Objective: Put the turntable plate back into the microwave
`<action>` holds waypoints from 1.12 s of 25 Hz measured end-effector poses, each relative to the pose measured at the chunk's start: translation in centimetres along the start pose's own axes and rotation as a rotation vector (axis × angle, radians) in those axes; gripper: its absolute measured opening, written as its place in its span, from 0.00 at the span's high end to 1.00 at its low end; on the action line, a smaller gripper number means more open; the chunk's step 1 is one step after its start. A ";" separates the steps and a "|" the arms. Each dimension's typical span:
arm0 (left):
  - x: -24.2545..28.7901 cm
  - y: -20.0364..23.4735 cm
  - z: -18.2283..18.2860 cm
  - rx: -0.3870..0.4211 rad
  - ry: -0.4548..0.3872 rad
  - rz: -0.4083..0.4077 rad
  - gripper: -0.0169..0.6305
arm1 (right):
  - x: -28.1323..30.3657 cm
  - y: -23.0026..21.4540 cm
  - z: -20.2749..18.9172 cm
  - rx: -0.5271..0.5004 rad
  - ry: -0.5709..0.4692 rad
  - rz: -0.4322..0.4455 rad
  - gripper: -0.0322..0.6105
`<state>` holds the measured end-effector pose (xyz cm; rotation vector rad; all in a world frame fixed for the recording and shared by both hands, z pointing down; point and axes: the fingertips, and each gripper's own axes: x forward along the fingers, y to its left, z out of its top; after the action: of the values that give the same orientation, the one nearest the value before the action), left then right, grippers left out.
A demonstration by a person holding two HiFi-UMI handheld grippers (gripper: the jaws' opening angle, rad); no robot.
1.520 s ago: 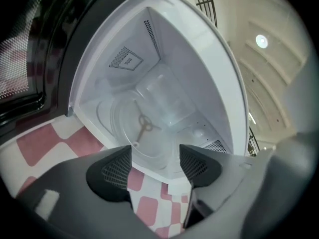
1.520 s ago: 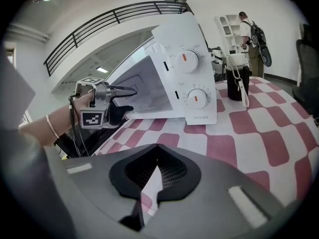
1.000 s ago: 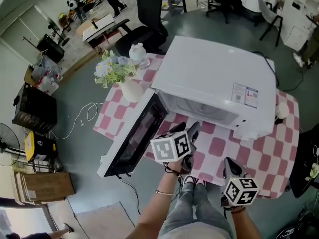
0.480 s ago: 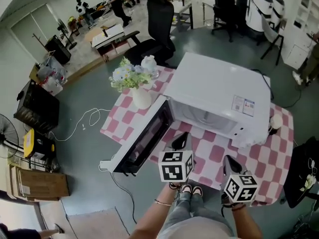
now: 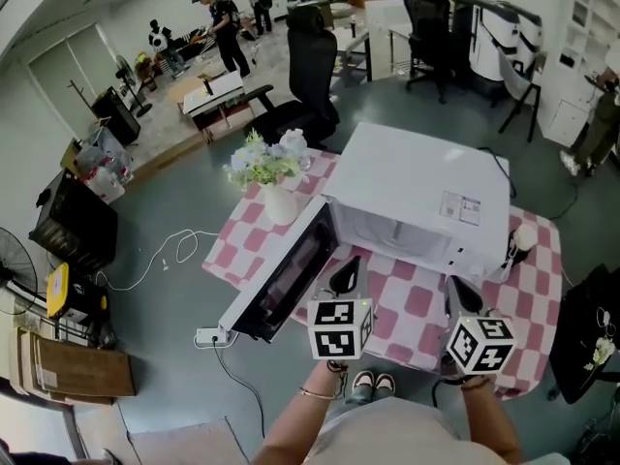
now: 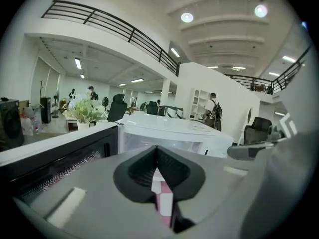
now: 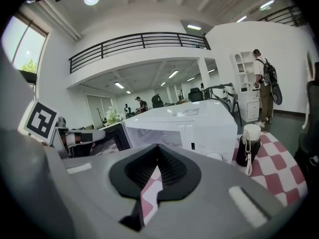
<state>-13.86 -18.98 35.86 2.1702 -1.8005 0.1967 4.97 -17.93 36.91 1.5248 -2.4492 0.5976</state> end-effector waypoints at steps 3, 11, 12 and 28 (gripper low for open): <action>-0.2 -0.3 0.4 0.007 -0.007 -0.003 0.98 | -0.2 -0.2 1.4 -0.003 -0.038 -0.012 0.93; -0.1 -1.0 0.4 -0.001 0.005 -0.031 0.98 | -0.2 -0.4 2.4 -0.016 -0.077 -0.040 0.94; -0.1 -1.0 0.4 -0.005 0.006 -0.033 0.98 | -0.3 -0.5 2.4 -0.030 -0.081 -0.054 0.94; 0.3 -0.1 -1.3 -0.034 0.037 -0.013 0.98 | 0.0 -0.6 2.3 -0.053 -0.062 -0.065 0.94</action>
<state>-13.60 -18.86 37.21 2.1405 -1.7566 0.2009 5.60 -19.13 35.01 1.6181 -2.4290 0.4764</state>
